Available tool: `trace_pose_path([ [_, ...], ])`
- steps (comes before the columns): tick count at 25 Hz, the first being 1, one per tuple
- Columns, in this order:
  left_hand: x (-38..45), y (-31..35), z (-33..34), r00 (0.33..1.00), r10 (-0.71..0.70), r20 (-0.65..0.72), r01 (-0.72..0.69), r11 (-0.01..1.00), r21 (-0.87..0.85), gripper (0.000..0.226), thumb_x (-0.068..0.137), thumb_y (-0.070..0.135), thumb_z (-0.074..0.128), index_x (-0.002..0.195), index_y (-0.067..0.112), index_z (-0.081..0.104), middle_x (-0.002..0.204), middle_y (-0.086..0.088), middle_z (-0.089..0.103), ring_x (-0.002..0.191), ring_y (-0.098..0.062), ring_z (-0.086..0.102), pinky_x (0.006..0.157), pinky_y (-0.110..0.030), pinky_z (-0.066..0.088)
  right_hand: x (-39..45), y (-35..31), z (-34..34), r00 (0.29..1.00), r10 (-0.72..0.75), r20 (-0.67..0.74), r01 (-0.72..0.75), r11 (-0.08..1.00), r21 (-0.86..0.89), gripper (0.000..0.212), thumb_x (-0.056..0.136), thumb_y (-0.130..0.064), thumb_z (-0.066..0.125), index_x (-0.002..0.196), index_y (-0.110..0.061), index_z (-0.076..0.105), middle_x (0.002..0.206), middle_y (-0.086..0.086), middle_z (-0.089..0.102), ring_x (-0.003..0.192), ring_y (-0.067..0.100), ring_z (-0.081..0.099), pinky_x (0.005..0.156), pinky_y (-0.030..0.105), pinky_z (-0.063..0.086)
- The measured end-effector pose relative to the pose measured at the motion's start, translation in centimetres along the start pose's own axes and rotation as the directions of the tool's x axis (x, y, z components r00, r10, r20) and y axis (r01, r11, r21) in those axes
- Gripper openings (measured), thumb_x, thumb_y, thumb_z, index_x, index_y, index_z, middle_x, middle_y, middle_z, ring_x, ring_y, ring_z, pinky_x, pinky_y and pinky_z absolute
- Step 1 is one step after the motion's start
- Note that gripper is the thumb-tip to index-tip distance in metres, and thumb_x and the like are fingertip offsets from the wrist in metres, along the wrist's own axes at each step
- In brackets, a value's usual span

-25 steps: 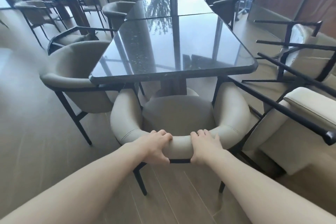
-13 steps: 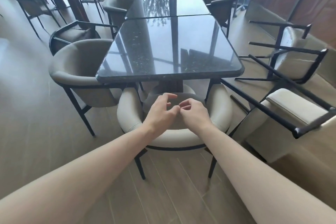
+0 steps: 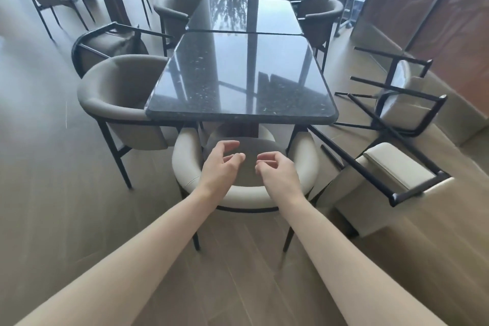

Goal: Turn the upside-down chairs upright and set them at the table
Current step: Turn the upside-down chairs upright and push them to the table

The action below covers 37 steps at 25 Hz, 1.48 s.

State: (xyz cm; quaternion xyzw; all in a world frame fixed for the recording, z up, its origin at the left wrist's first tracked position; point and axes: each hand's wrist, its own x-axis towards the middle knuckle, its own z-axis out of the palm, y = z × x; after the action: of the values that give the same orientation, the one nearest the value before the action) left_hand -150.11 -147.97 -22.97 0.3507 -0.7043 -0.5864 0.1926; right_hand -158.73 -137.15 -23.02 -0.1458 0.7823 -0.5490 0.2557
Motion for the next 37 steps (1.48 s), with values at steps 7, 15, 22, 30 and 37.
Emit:
trace_pose_path([
  [7,-2.4,1.1,3.7,0.996,0.002,0.089,-0.002,1.0,-0.004,0.026,0.099,0.024,0.057,0.125,0.03,0.059,0.121,0.021,0.059,0.093,0.027,0.051,0.079,-0.01,0.038,-3.2,1.0,-5.9,0.99,0.074,-0.123,-0.064,0.994,0.083,0.02,0.09,-0.013,0.052,0.1,-0.022,0.067,0.099,-0.001,0.072,0.099,0.018,0.068,0.082,0.034,0.052],
  [15,-5.3,1.4,17.8,0.91,0.019,0.414,-0.024,1.0,0.007,0.027,0.099,0.018,0.056,0.125,0.024,0.061,0.111,0.023,0.06,0.086,0.028,0.054,0.069,0.003,0.039,-7.2,7.7,-16.7,0.926,0.228,-0.3,-0.183,0.968,0.172,0.014,0.096,-0.017,0.056,0.1,-0.023,0.068,0.103,-0.001,0.072,0.092,0.012,0.071,0.085,0.031,0.057],
  [22,-8.1,2.6,31.4,0.848,-0.061,0.527,0.07,0.998,0.003,0.021,0.096,0.029,0.058,0.115,0.034,0.064,0.113,0.02,0.063,0.107,0.003,0.057,0.094,-0.027,0.044,-7.8,13.9,-30.3,0.851,0.328,-0.41,-0.237,0.937,0.256,0.014,0.092,-0.016,0.057,0.095,-0.025,0.068,0.101,-0.002,0.073,0.093,0.014,0.071,0.093,0.039,0.055],
  [30,-9.8,7.4,48.9,0.845,-0.069,0.531,0.073,0.997,0.013,0.027,0.096,0.03,0.058,0.122,0.03,0.063,0.117,0.018,0.063,0.118,-0.005,0.057,0.107,-0.033,0.044,-5.6,17.4,-46.9,0.855,0.291,-0.428,-0.224,0.954,0.2,0.017,0.088,-0.014,0.055,0.095,-0.024,0.067,0.094,-0.004,0.073,0.093,0.016,0.07,0.073,0.026,0.052],
  [37,-9.4,10.7,57.5,0.82,-0.016,0.573,0.028,1.0,-0.012,0.035,0.086,0.039,0.059,0.12,0.034,0.063,0.123,0.014,0.064,0.118,-0.001,0.056,0.099,-0.026,0.044,-3.5,19.4,-55.6,0.845,0.273,-0.46,-0.199,0.959,0.203,0.017,0.086,-0.01,0.061,0.093,-0.025,0.066,0.1,-0.004,0.072,0.098,0.017,0.068,0.072,0.026,0.047],
])
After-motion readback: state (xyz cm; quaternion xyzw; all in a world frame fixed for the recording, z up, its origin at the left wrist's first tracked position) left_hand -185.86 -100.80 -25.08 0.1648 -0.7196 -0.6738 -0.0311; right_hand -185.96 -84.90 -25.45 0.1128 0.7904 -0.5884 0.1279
